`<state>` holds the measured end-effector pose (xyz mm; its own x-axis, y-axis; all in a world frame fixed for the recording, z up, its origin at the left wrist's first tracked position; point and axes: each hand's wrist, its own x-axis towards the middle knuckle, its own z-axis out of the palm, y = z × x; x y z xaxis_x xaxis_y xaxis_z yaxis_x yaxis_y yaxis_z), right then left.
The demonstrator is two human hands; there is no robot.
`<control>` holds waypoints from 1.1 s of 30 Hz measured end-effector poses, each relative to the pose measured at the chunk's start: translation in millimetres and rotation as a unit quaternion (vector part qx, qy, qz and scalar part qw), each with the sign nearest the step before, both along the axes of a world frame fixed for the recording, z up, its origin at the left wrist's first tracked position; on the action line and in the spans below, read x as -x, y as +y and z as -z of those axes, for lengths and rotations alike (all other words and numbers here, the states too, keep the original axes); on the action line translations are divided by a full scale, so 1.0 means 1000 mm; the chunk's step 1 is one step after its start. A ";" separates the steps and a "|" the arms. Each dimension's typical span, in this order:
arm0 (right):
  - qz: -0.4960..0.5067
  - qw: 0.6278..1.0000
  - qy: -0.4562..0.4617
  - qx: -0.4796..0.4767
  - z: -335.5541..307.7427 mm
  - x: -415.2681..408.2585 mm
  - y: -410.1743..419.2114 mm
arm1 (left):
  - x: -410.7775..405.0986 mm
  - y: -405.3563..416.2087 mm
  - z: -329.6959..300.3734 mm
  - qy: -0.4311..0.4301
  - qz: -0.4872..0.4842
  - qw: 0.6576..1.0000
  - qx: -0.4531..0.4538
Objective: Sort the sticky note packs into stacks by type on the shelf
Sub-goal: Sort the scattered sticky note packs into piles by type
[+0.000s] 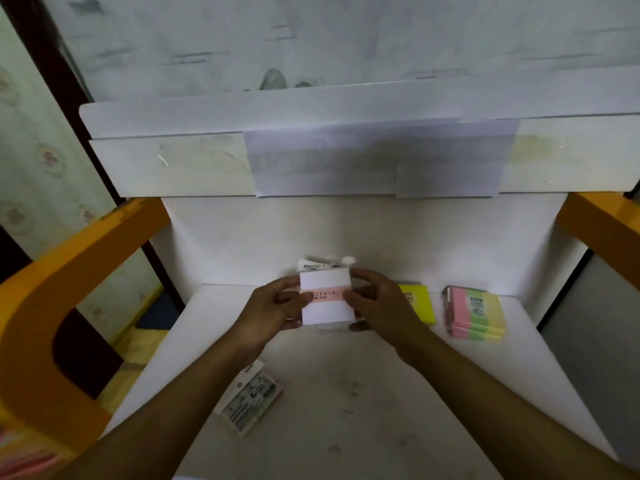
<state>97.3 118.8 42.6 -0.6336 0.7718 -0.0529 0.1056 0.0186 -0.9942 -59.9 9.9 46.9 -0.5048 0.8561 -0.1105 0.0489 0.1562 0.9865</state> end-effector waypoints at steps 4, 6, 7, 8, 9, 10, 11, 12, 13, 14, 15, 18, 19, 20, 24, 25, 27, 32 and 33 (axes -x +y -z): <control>-0.002 0.998 -0.019 -0.052 -0.011 0.025 0.001 | 0.019 -0.003 0.003 0.041 -0.034 0.998 -0.021; 0.006 0.998 -0.029 -0.060 -0.012 0.041 0.004 | 0.028 -0.003 0.004 0.041 -0.053 0.998 -0.019; 0.010 0.997 -0.042 -0.065 -0.011 0.048 0.006 | 0.033 -0.004 0.004 0.032 -0.063 0.997 -0.011; 0.019 0.996 -0.056 -0.069 -0.006 0.053 0.009 | 0.038 -0.005 0.005 0.020 -0.067 0.998 -0.001; 0.036 0.995 -0.063 -0.066 -0.002 0.057 0.011 | 0.044 -0.007 0.007 0.012 -0.068 0.998 0.011; 0.060 0.994 -0.069 -0.067 0.004 0.060 0.015 | 0.049 -0.011 0.009 0.013 -0.064 0.998 0.024; 0.085 0.988 -0.092 -0.088 0.009 0.060 0.018 | 0.055 -0.016 0.012 0.030 -0.058 0.997 0.040; 0.104 0.977 -0.136 -0.127 0.014 0.059 0.023 | 0.062 -0.022 0.015 0.058 -0.049 0.995 0.060; 0.114 0.963 -0.187 -0.159 0.018 0.056 0.026 | 0.068 -0.028 0.019 0.099 -0.035 0.991 0.088; 0.119 0.951 -0.228 -0.171 0.023 0.054 0.030 | 0.073 -0.034 0.024 0.148 -0.017 0.981 0.121; 0.119 0.943 -0.257 -0.176 0.026 0.053 0.033 | 0.078 -0.041 0.029 0.194 0.002 0.969 0.152; 0.110 0.921 -0.313 -0.205 0.036 0.053 0.040 | 0.082 -0.058 0.040 0.279 0.062 0.933 0.217; 0.105 0.913 -0.328 -0.219 0.037 0.054 0.041 | 0.082 -0.062 0.042 0.297 0.081 0.922 0.234; 0.100 0.904 -0.343 -0.234 0.038 0.054 0.043 | 0.079 -0.066 0.043 0.307 0.100 0.913 0.249; 0.082 0.862 -0.401 -0.298 0.039 0.053 0.042 | 0.063 -0.079 0.050 0.389 0.194 0.832 0.345; 0.084 0.860 -0.399 -0.307 0.039 0.052 0.040 | 0.057 -0.080 0.050 0.409 0.205 0.814 0.359; 0.085 0.865 -0.374 -0.324 0.039 0.053 0.038 | 0.045 -0.082 0.049 0.415 0.209 0.807 0.365; 0.048 0.908 -0.236 -0.341 0.032 0.053 0.019 | 0.036 -0.085 0.043 0.418 0.195 0.822 0.333; 0.032 0.921 -0.214 -0.324 0.030 0.052 0.012 | 0.038 -0.085 0.038 0.373 0.186 0.854 0.310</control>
<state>45.2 131.2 12.2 -0.6146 0.7638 0.1971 0.5058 0.5733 -0.6446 -97.9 -75.3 9.4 -0.3383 0.8663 -0.3675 0.7883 0.4742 0.3921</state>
